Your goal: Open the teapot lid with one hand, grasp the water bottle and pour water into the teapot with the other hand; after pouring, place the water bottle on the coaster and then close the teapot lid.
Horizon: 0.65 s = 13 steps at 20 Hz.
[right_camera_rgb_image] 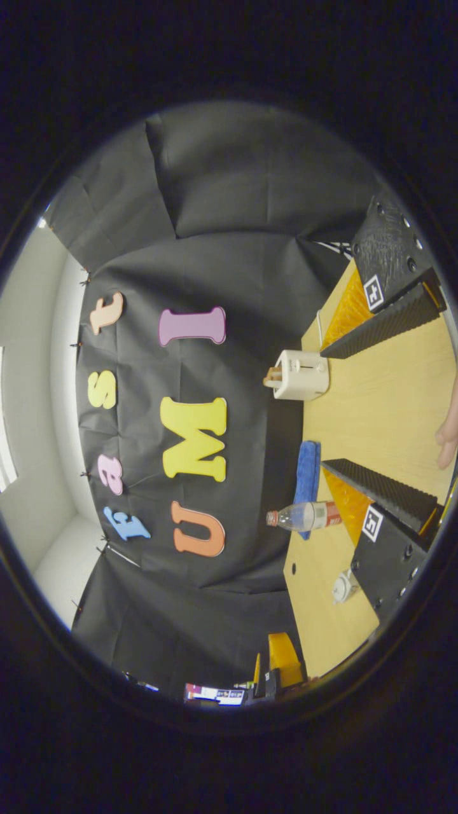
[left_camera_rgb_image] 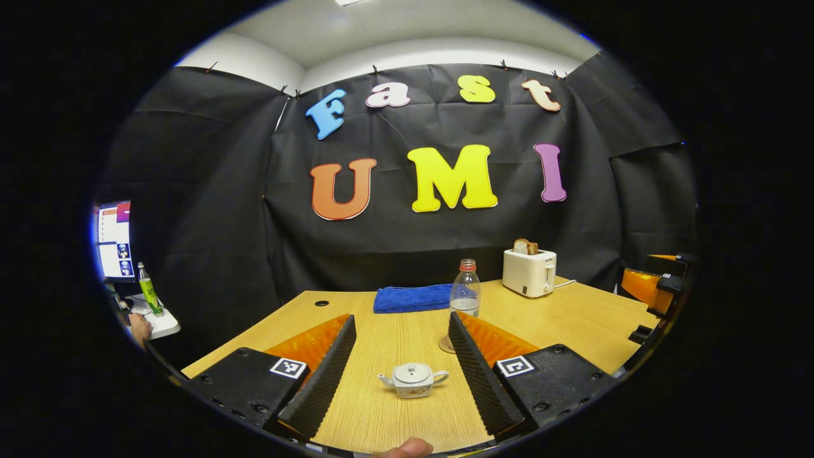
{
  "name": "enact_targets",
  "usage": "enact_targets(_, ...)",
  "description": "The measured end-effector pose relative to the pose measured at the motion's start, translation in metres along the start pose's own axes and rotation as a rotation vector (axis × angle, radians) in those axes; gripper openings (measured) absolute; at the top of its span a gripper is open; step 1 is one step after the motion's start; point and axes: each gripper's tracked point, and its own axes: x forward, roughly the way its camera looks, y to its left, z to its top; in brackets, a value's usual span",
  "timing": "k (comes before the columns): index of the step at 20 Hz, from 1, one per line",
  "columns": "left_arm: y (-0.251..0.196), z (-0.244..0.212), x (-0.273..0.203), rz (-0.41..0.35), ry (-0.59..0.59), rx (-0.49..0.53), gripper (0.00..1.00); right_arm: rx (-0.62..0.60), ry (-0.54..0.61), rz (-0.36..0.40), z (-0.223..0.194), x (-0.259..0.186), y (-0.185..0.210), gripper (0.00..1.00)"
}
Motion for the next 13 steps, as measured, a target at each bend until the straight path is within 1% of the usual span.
enact_targets(1, -0.002, 0.002, 0.000, -0.009, -0.007, -0.011, 0.93, -0.007, 0.002, 0.004, -0.001, 0.000, 0.002, 0.95)
enact_targets(2, -0.006, 0.002, -0.001, -0.020, -0.011, -0.019, 0.93, -0.014, 0.001, 0.010, 0.000, 0.000, 0.004, 0.97)
enact_targets(4, -0.008, 0.002, -0.001, -0.032, -0.010, -0.018, 0.93, -0.023, -0.006, 0.019, 0.002, -0.003, 0.007, 0.97)
enact_targets(5, -0.008, 0.001, -0.002, -0.030, -0.009, -0.012, 0.93, -0.027, -0.010, 0.025, 0.004, -0.003, 0.011, 0.95)
enact_targets(7, -0.010, 0.000, -0.002, -0.032, -0.009, -0.006, 0.93, -0.042, -0.020, 0.033, 0.005, -0.006, 0.014, 0.95)
enact_targets(8, -0.013, -0.001, -0.001, -0.037, -0.005, -0.003, 0.93, -0.048, -0.026, 0.035, 0.006, -0.006, 0.014, 0.97)
enact_targets(9, -0.012, -0.002, -0.001, -0.035, -0.002, -0.002, 0.93, -0.055, -0.031, 0.038, 0.007, -0.007, 0.016, 0.93)
enact_targets(10, -0.011, -0.002, -0.001, -0.030, 0.001, -0.001, 0.93, -0.060, -0.033, 0.043, 0.007, -0.006, 0.018, 0.95)
enact_targets(13, -0.012, -0.004, -0.002, -0.030, 0.000, 0.003, 0.93, -0.074, -0.030, 0.060, 0.004, -0.005, 0.024, 0.95)
